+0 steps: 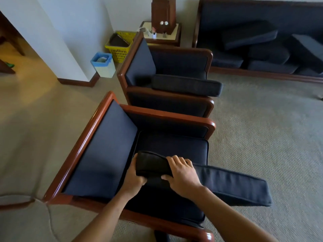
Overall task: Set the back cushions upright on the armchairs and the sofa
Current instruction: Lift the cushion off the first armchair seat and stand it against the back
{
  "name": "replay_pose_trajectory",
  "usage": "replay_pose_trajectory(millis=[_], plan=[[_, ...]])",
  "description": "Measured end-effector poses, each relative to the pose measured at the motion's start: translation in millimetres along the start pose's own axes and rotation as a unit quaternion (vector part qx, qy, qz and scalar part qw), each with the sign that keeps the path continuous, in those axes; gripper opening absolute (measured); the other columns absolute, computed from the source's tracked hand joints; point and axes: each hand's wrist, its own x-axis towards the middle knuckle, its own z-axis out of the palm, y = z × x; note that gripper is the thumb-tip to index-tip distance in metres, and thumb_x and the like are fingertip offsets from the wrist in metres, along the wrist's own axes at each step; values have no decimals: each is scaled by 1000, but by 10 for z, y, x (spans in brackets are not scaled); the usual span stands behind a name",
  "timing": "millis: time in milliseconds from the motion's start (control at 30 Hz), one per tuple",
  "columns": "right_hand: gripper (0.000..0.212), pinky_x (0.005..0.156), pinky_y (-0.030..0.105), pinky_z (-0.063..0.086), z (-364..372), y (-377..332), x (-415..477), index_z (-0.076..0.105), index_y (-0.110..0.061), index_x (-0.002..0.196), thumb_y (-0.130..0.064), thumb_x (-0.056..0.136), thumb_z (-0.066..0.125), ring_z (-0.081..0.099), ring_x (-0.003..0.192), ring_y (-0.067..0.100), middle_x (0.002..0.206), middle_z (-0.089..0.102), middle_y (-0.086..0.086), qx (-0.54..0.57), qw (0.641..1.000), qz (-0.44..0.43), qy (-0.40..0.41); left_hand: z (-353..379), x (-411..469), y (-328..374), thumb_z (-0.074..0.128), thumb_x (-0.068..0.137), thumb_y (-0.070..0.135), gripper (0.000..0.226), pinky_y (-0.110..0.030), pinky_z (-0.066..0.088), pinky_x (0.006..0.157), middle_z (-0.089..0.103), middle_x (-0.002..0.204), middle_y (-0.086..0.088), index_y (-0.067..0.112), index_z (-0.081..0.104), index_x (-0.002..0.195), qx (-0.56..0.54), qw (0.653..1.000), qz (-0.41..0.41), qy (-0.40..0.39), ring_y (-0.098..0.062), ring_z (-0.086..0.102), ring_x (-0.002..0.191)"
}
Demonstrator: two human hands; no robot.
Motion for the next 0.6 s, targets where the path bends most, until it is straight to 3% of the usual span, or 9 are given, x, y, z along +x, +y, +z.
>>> replay_pose_trajectory(millis=[33,67,133,167,300,433,600], plan=[[71,117,46,32,137,-17,-3,43,-17,154,-60,99,54,49,136,26,147,54,0,-14,1000,-2,7,-18,26,-56,64,79,1,84,-34,61,83,63,136,-12,15,41,158,-34,999,-35,-14,-37,64,121],[75,121,49,28,245,-8,-16,39,-15,158,-62,101,50,46,141,28,153,51,3,-29,999,-5,19,-37,47,-93,66,78,13,90,-26,56,88,59,144,-9,18,35,162,-60,996,-67,-26,-29,62,127],[81,126,55,22,356,89,-90,32,-16,164,-69,103,37,38,150,33,164,42,9,-55,998,-1,28,-10,73,-101,75,82,38,89,-15,47,99,56,149,8,27,35,161,-96,991,-96,-16,-1,58,130],[83,127,56,18,376,171,-152,28,-20,166,-73,103,30,31,154,35,169,34,11,-64,998,3,23,16,92,-101,78,85,50,85,-12,44,100,56,146,14,29,40,158,-96,991,-93,11,5,57,129],[77,128,55,13,341,640,-516,28,-29,166,-75,103,24,24,158,36,172,26,13,-87,995,36,31,21,218,-269,82,91,47,64,-33,52,105,67,135,5,27,57,146,-75,987,-102,101,-15,64,125],[68,126,61,15,243,1118,-940,33,-28,164,-63,106,25,23,157,38,170,30,15,-100,978,165,84,-80,271,-441,88,76,57,58,-24,54,91,77,118,13,40,68,127,-109,985,-101,84,-2,71,107],[62,121,66,21,171,1501,-1313,38,-27,161,-55,105,34,25,155,41,167,34,18,-68,932,318,162,-43,319,-584,91,72,53,54,-43,58,99,80,116,4,34,74,120,-154,978,-98,96,-18,76,108]])
